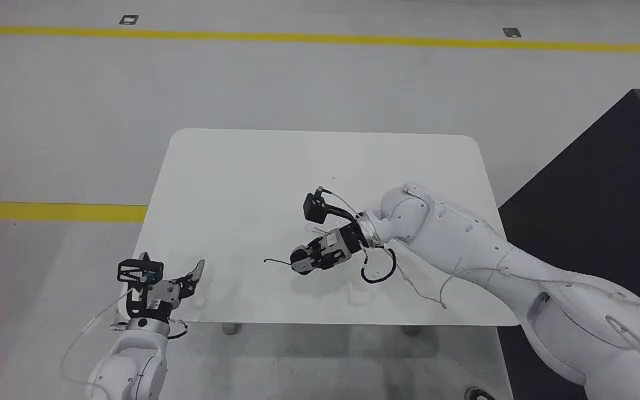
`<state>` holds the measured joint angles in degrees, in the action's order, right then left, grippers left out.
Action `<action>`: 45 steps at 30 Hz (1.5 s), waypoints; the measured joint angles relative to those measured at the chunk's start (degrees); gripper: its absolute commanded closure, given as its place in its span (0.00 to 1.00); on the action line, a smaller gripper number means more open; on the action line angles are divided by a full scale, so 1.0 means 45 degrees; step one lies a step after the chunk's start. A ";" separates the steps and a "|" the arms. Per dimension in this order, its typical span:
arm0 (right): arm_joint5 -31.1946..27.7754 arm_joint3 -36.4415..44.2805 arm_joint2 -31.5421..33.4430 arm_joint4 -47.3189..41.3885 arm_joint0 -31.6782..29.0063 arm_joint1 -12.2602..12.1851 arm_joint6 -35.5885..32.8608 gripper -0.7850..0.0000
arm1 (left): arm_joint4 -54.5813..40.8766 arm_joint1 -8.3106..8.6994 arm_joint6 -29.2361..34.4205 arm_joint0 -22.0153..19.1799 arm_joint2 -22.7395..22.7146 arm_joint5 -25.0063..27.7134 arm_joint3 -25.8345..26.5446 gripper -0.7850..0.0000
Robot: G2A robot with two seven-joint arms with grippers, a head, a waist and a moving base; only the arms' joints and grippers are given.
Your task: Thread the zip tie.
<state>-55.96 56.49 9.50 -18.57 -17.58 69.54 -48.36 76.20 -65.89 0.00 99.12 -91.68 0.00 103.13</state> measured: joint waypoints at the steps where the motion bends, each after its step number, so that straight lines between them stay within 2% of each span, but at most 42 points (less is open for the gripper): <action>1: -0.0013 -0.0095 0.0056 0.0098 -0.0002 0.0027 0.0012 1.00 | 0.0000 0.0000 0.0000 0.0000 0.0000 0.0000 0.0000 0.00; 18: 0.0138 0.0145 0.0067 -0.0149 -0.0243 0.0042 -0.0099 1.00 | 0.0000 0.0000 0.0000 0.0000 0.0000 0.0000 0.0000 0.00; 20: 0.0366 0.0534 0.0067 -0.0945 -0.0496 -0.0022 -0.0354 1.00 | 0.0000 0.0000 0.0000 0.0000 0.0000 0.0000 0.0000 0.00; 26: 0.2942 0.2312 0.0166 -0.6329 -0.0610 -0.0806 -0.2941 1.00 | 0.0000 0.0000 0.0000 0.0000 0.0000 0.0000 0.0000 0.00; 28: 0.3114 0.2315 0.0180 -0.7447 -0.0607 -0.0819 -0.3114 1.00 | 0.0000 0.0000 0.0000 0.0000 0.0000 0.0000 0.0000 0.00; 33: 0.2870 0.2288 0.0175 -0.6327 -0.0611 -0.0804 -0.2870 1.00 | 0.0000 0.0000 0.0000 0.0000 0.0000 0.0000 0.0000 0.00; 45: 0.2875 0.2289 0.0175 -0.6311 -0.0611 -0.0804 -0.2876 1.00 | 0.0000 0.0000 0.0000 0.0000 0.0000 0.0000 0.0000 0.00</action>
<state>-43.02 66.79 10.29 -46.97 -20.33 65.92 -61.30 76.20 -65.89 0.00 99.12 -91.67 0.00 103.13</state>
